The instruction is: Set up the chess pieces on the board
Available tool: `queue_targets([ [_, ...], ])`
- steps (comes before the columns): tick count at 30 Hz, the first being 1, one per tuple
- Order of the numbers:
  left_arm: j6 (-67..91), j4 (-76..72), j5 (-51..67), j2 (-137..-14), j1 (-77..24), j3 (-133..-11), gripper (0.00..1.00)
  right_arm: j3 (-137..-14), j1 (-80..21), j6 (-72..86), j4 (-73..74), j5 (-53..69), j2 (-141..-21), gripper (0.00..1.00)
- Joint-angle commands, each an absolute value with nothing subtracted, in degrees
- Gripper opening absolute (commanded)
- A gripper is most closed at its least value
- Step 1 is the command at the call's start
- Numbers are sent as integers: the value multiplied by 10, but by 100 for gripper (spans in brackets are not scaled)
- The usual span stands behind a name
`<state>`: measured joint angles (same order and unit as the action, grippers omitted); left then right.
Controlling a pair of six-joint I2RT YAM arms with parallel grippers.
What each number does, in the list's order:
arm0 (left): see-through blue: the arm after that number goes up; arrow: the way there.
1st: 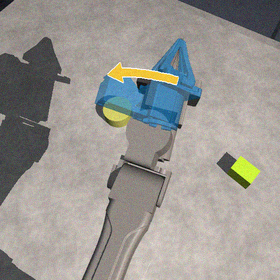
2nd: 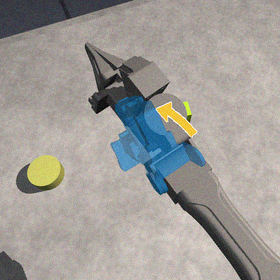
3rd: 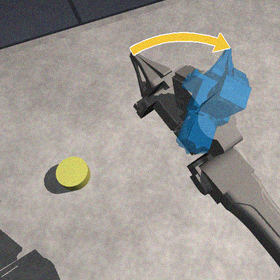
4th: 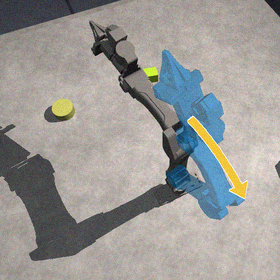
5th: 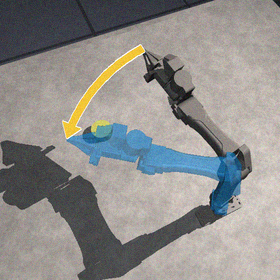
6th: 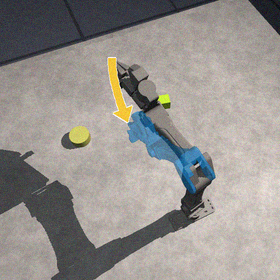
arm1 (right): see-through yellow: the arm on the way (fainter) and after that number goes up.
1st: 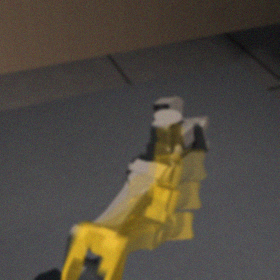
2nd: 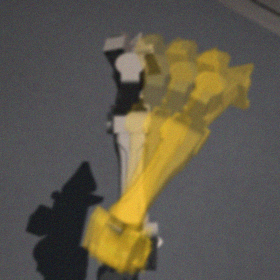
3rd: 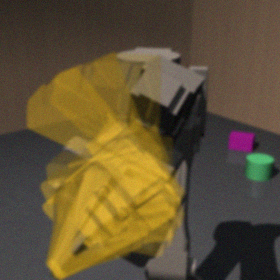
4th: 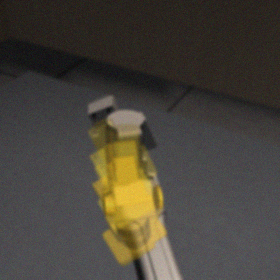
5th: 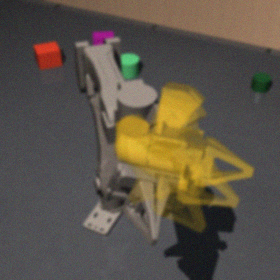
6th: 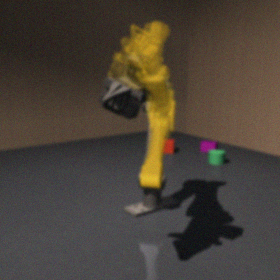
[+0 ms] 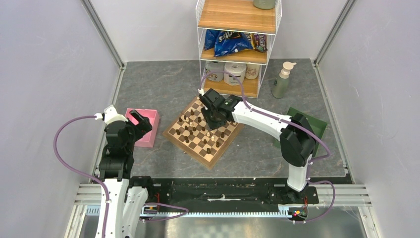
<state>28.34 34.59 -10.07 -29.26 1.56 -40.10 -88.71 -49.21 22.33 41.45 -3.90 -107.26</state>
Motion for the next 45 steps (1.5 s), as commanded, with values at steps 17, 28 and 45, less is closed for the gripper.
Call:
queue_targets([
  [17, 297, 324, -94, -291, 22, -402, 96, -874, -512, 235, 421, -13, -1110, 37],
  [28, 297, 324, -93, -292, 22, -401, 96, -869, -512, 234, 431, -29, -1120, 34],
  [45, 297, 324, -92, -291, 23, -400, 96, -876, -512, 223, 439, -18, -1125, 23],
])
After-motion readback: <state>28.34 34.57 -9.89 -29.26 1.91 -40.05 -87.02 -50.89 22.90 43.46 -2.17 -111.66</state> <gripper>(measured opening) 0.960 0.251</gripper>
